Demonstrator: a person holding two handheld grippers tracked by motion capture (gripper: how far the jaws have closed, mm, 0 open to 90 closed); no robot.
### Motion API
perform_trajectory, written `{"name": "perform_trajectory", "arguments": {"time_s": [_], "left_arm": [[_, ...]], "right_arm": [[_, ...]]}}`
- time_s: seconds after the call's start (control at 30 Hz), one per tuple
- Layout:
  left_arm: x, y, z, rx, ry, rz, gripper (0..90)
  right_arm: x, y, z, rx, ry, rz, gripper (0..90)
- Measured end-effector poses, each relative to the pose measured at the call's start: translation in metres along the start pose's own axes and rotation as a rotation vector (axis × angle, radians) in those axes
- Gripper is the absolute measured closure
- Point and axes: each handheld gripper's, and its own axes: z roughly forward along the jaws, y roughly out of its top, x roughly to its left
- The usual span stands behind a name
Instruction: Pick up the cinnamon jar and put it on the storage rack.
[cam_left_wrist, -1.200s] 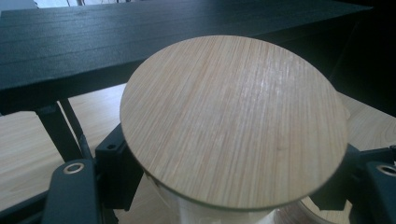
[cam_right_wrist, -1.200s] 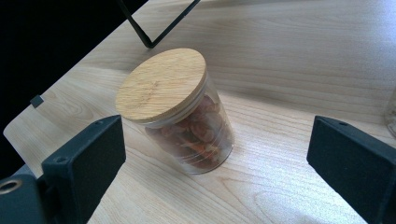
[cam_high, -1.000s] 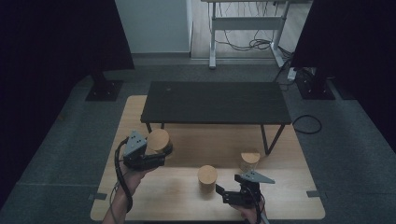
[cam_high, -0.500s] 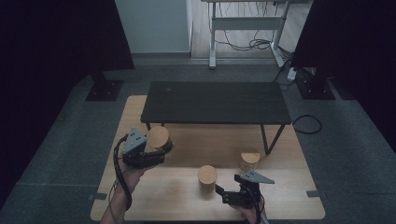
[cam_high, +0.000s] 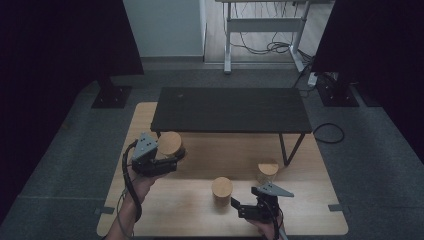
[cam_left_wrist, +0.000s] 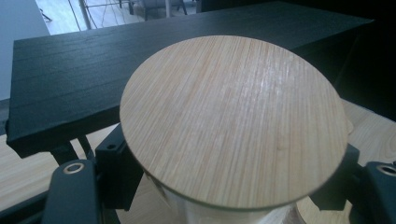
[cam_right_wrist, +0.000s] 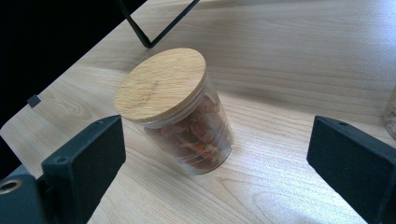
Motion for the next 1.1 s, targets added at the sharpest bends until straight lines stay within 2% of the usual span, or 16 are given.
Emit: {"name": "perform_trajectory", "arguments": {"time_s": [0.67,1.03,1.1], "left_arm": [[-0.002,0.019,0.008,-0.005,0.020,0.010,25.5],[-0.001,0.023,0.012,-0.020,0.006,0.008,25.5],[-0.002,0.025,0.012,-0.024,0.008,0.009,25.5]], "right_arm": [[0.002,-0.001,0.001,0.007,0.003,-0.009,3.9],[0.003,-0.001,-0.002,0.002,0.004,-0.008,4.0],[0.005,-0.002,-0.002,-0.005,-0.008,-0.013,4.2]]}}
